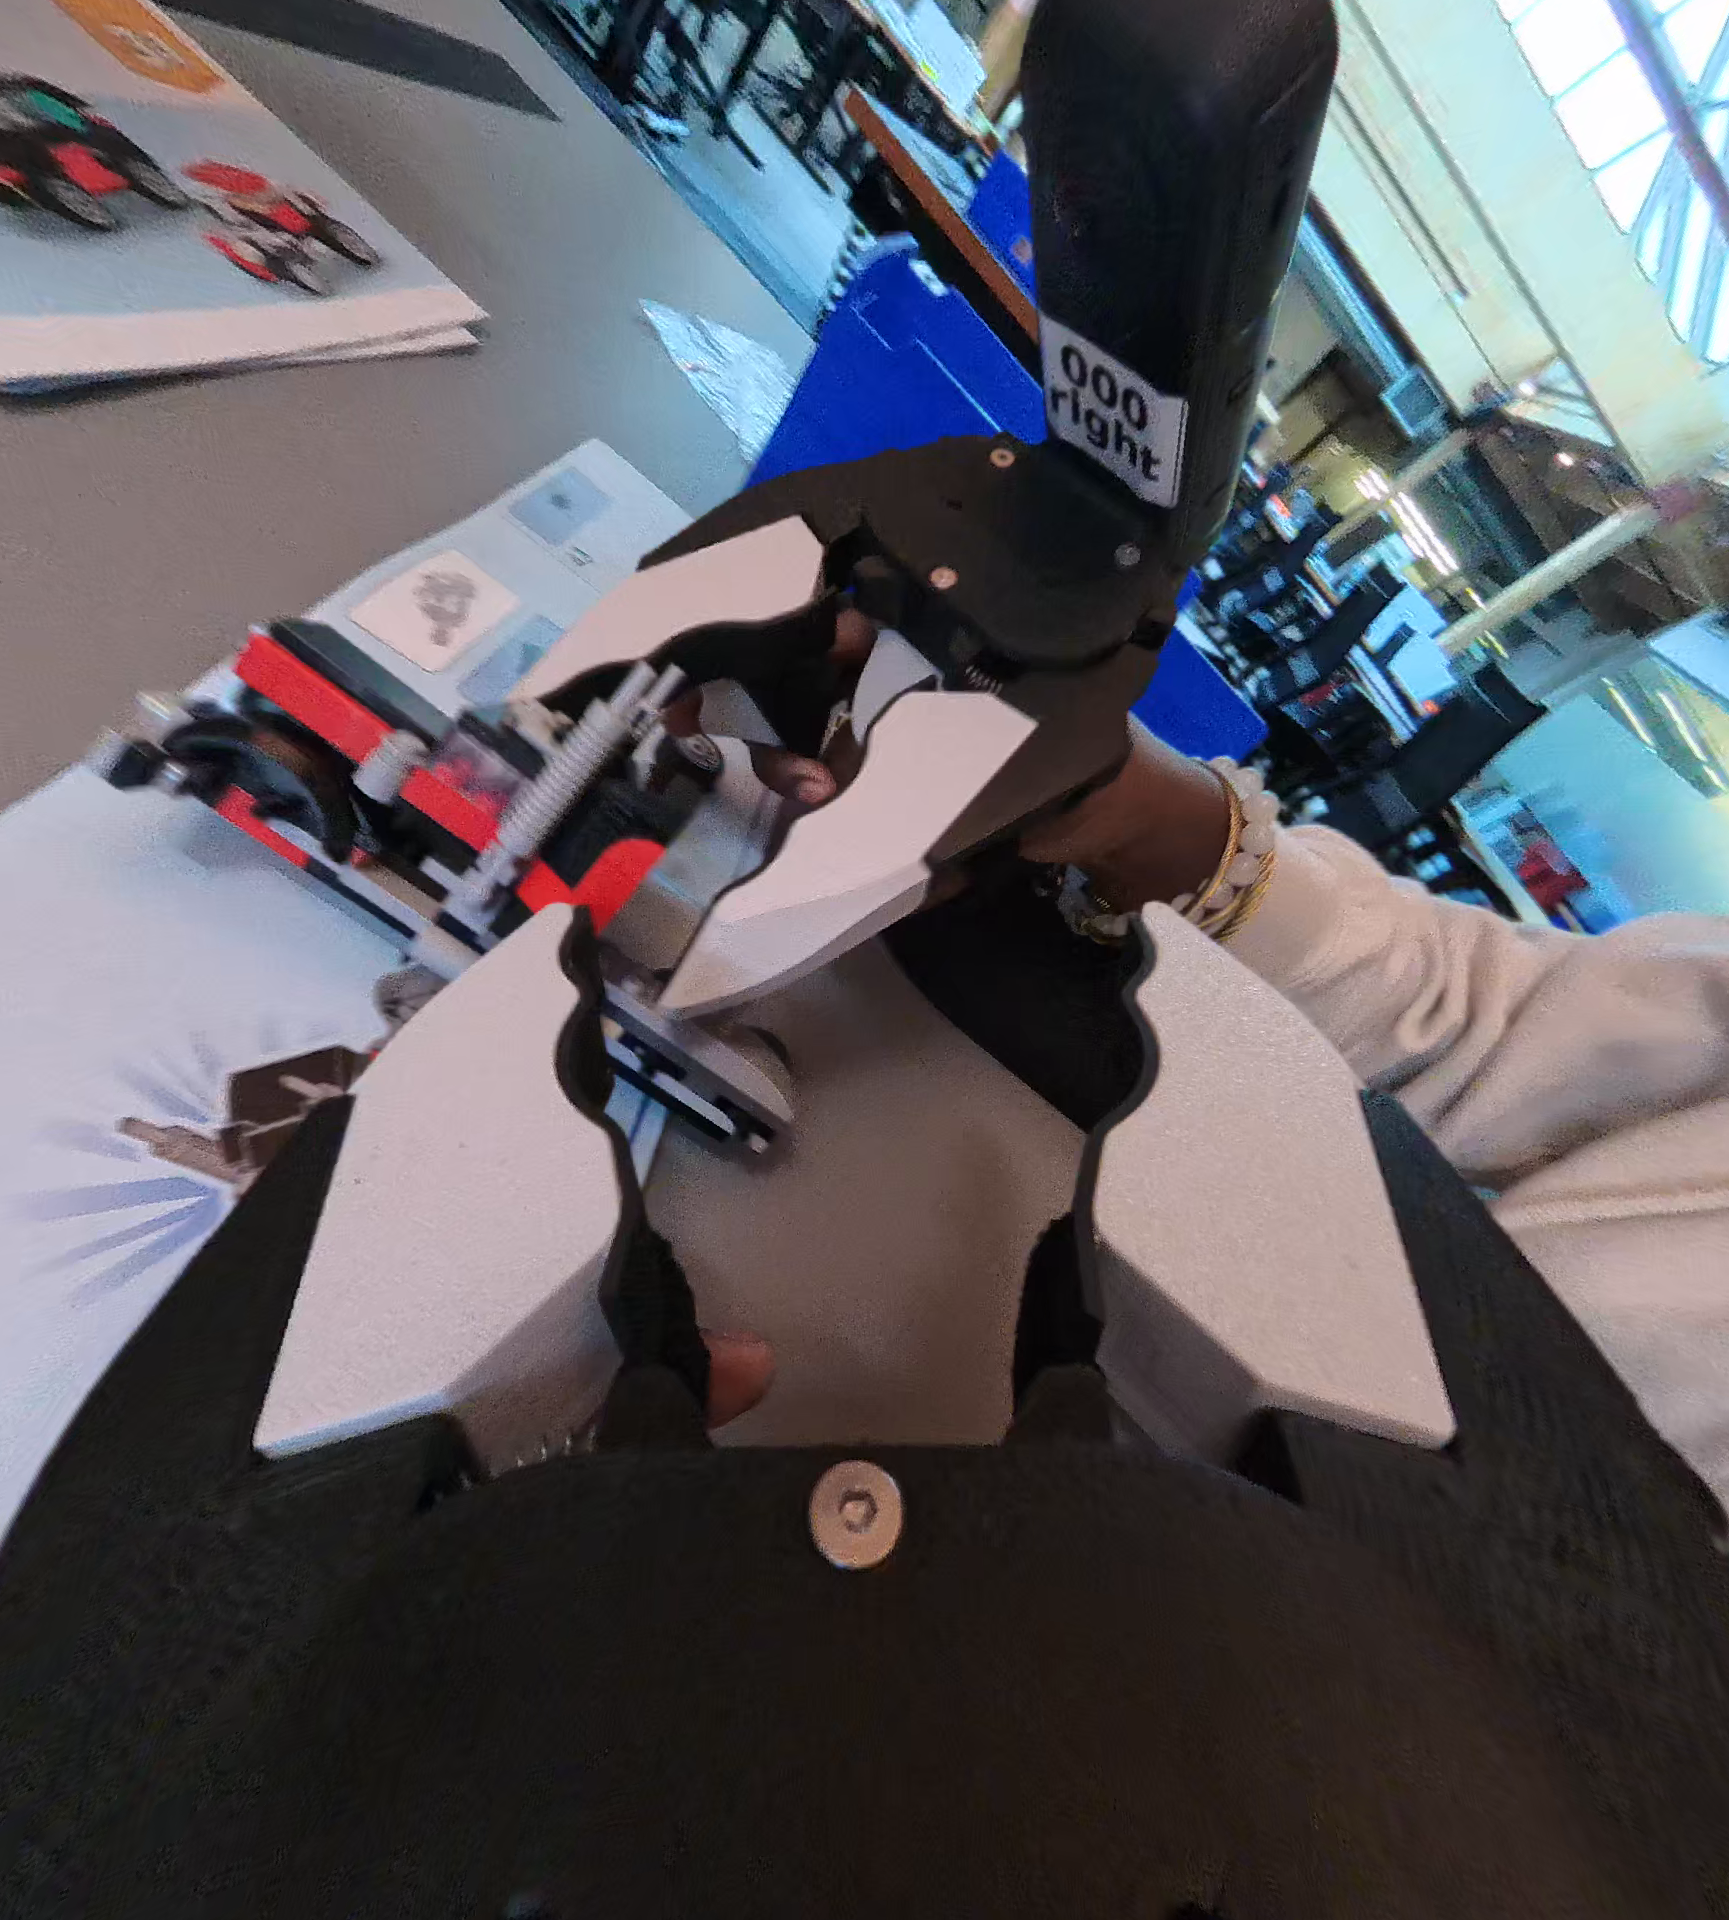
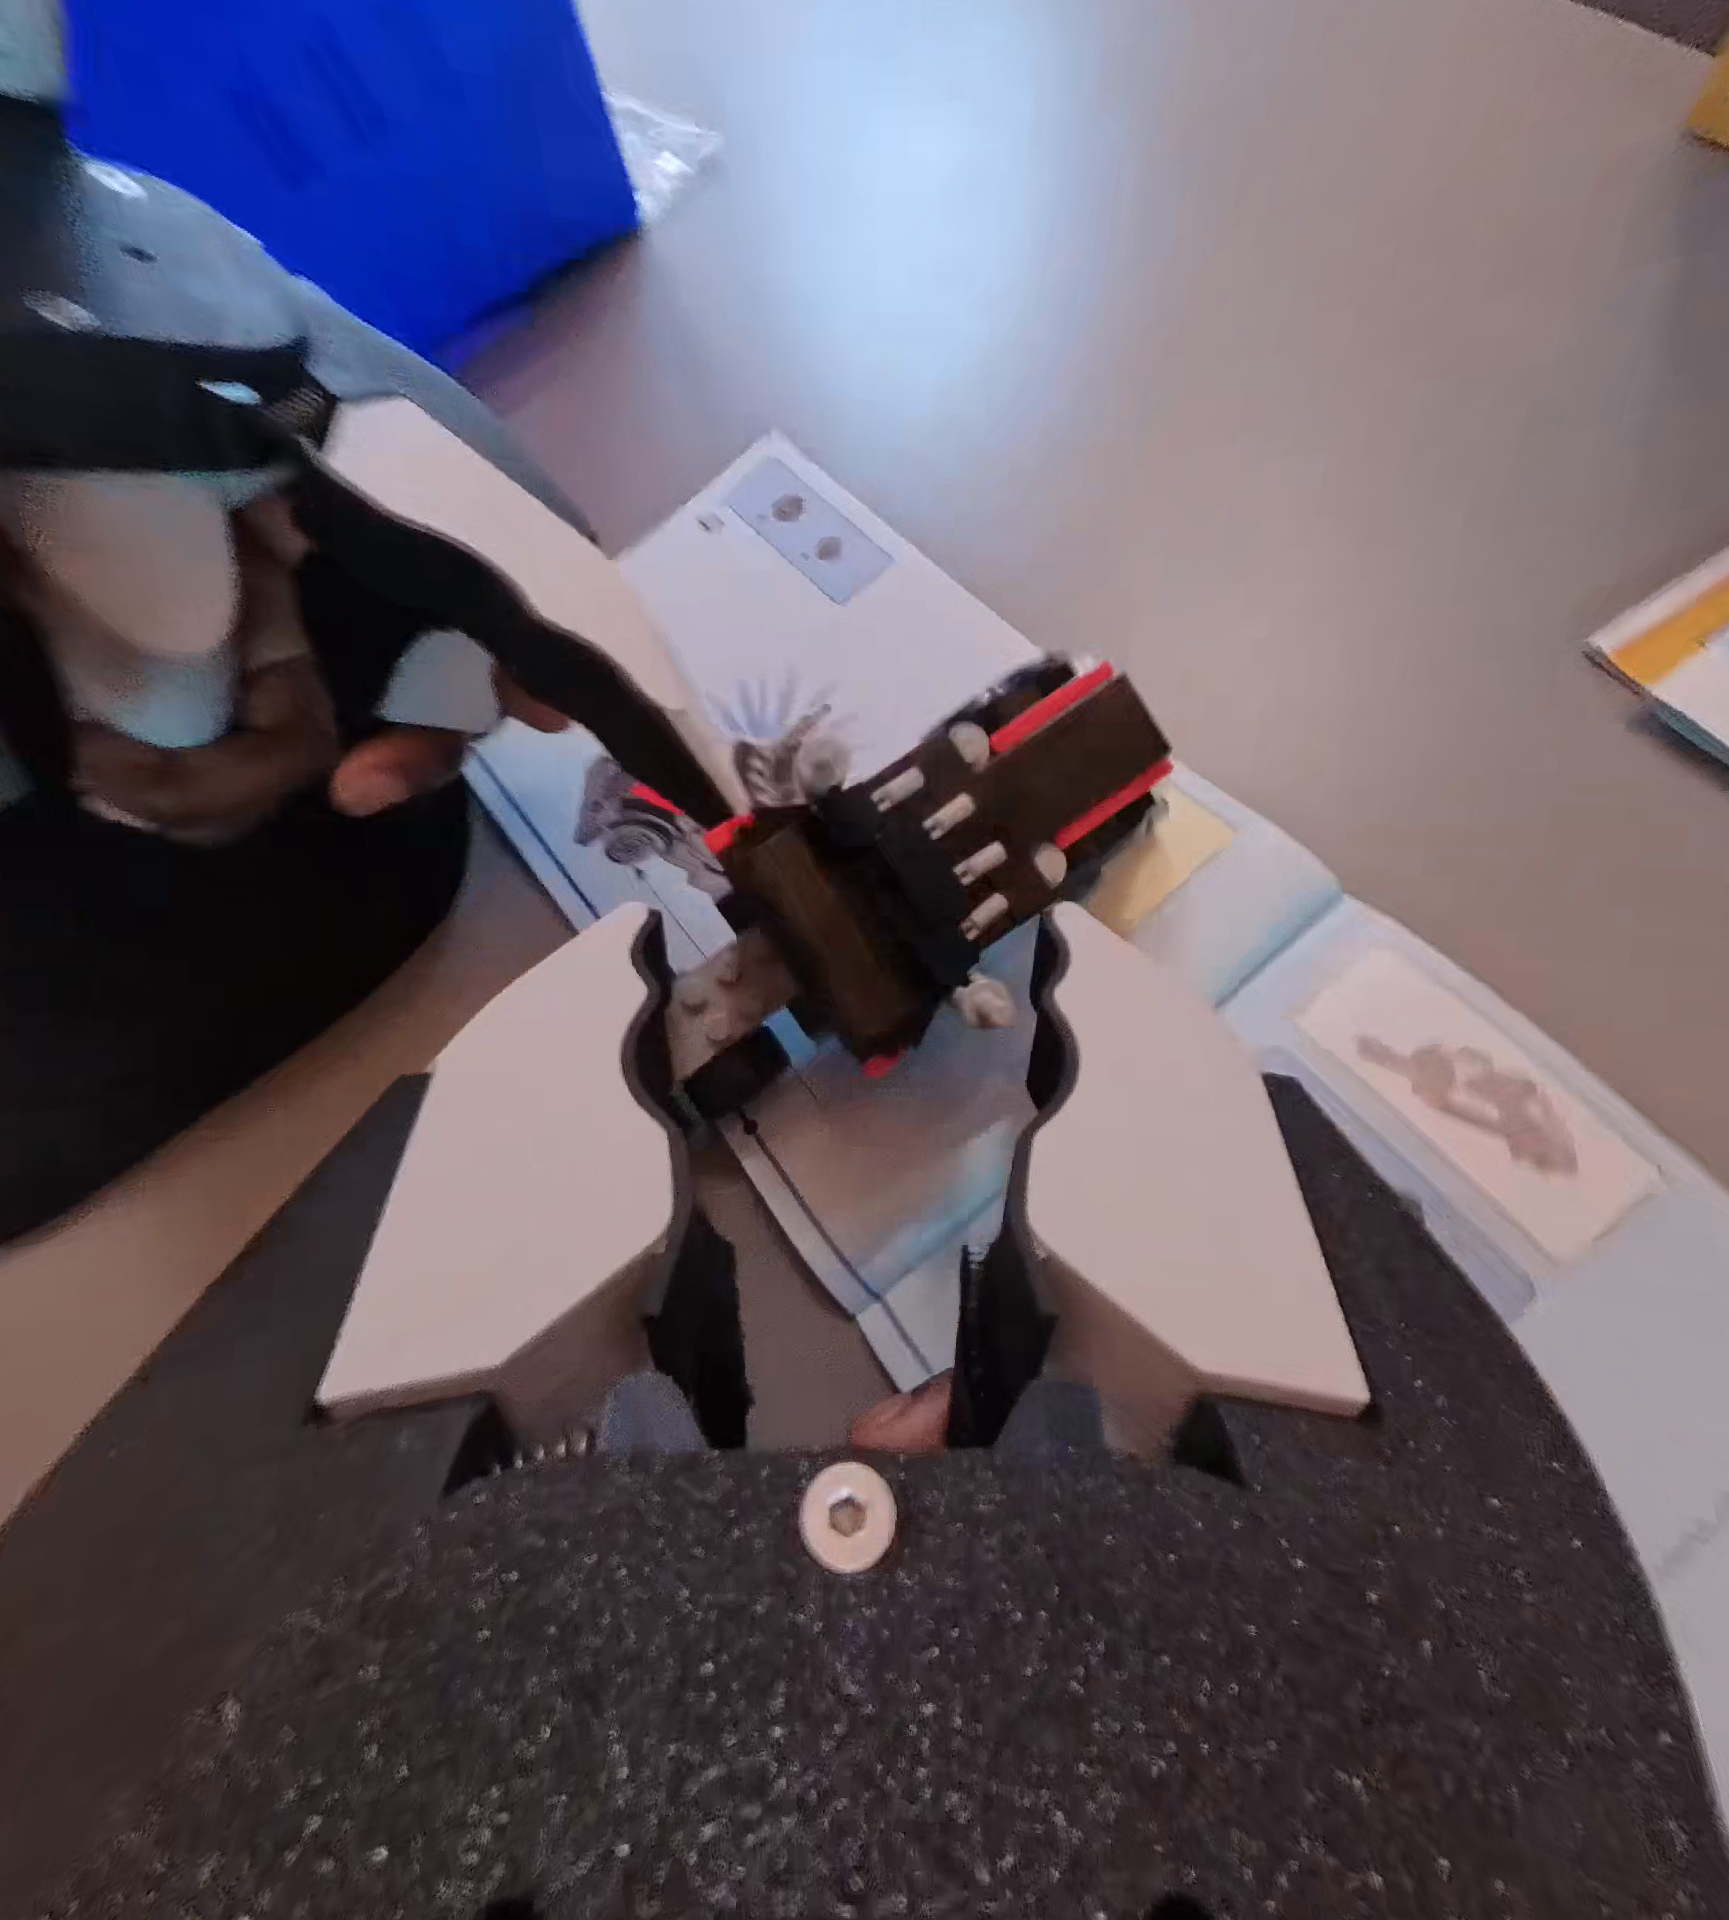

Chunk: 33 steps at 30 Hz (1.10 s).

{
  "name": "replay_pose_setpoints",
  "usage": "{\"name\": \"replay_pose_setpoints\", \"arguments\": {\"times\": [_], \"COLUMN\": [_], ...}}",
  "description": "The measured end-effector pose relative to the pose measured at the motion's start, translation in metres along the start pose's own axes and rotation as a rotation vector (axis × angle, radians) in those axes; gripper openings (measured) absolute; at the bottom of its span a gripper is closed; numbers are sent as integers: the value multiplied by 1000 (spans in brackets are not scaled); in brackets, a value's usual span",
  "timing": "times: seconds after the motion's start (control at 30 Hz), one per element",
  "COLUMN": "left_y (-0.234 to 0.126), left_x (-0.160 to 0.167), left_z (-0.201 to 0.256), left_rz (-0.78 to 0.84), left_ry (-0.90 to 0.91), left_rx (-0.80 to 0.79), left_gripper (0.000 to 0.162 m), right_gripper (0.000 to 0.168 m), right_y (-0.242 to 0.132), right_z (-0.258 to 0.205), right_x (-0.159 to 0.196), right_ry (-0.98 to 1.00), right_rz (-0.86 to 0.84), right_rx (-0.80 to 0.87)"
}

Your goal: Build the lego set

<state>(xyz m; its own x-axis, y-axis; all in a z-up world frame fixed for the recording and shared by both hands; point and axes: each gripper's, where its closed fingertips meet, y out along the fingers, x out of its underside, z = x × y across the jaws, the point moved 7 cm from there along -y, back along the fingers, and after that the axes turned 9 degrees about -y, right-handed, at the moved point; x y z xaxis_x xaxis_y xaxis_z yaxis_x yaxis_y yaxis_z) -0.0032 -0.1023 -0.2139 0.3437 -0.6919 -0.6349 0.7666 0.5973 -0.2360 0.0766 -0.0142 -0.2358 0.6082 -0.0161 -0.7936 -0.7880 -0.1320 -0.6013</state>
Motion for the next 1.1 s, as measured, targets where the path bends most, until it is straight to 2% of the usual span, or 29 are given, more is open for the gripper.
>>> {"name": "replay_pose_setpoints", "arguments": {"times": [0.07, 0.17, 0.27, 0.33, 0.47, 0.57, 0.63, 0.7, 0.77, 0.8, 0.83, 0.9, 1.0, 1.03, 1.1], "left_y": [-2, -14, -6, 2, 0, -23, -41, -48, -50, -52, -55, -64, -70, -71, -71], "left_x": [3, 2, 11, 14, 12, 14, 11, 5, -3, -7, -12, -21, -26, -27, -28], "left_z": [2, -3, 0, 0, 4, 3, -7, -16, -21, -21, -21, -19, -14, -12, -10], "left_rz": [-37, -28, -165, -246, -256, -241, -179, -102, -20, 28, 93, 253, 348, 367, 402], "left_ry": [27, 135, 116, 124, 154, 186, 225, 238, 257, 282, 303, 345, 393, 403, 394], "left_rx": [7, -39, 60, 63, 42, -63, -201, -261, -298, -317, -344, -379, -369, -349, -306], "left_gripper": [95, 90, 90, 90, 93, 90, 101, 122, 126, 129, 129, 128, 127, 126, 124], "right_gripper": [73, 74, 72, 72, 73, 73, 78, 83, 86, 81, 86, 86, 84, 81, 60], "right_y": [-5, -13, -7, -2, -3, -5, -1, 6, 16, 20, 22, 30, 44, 46, 48], "right_z": [-6, -19, -25, -21, -16, -21, -28, -35, -44, -46, -47, -45, -42, -41, -38], "right_x": [6, 5, 1, 1, 1, 0, -7, -13, -19, -21, -21, -19, -18, -19, -20], "right_ry": [23, 114, 163, 207, 276, 257, 218, 157, 108, 99, 87, 85, 58, 31, -23], "right_rz": [-9, 59, 82, 78, 108, 125, 154, 160, 168, 168, 175, 137, 77, 54, 13], "right_rx": [115, 198, 191, 166, 117, 189, 276, 399, 492, 541, 584, 619, 642, 660, 670]}}
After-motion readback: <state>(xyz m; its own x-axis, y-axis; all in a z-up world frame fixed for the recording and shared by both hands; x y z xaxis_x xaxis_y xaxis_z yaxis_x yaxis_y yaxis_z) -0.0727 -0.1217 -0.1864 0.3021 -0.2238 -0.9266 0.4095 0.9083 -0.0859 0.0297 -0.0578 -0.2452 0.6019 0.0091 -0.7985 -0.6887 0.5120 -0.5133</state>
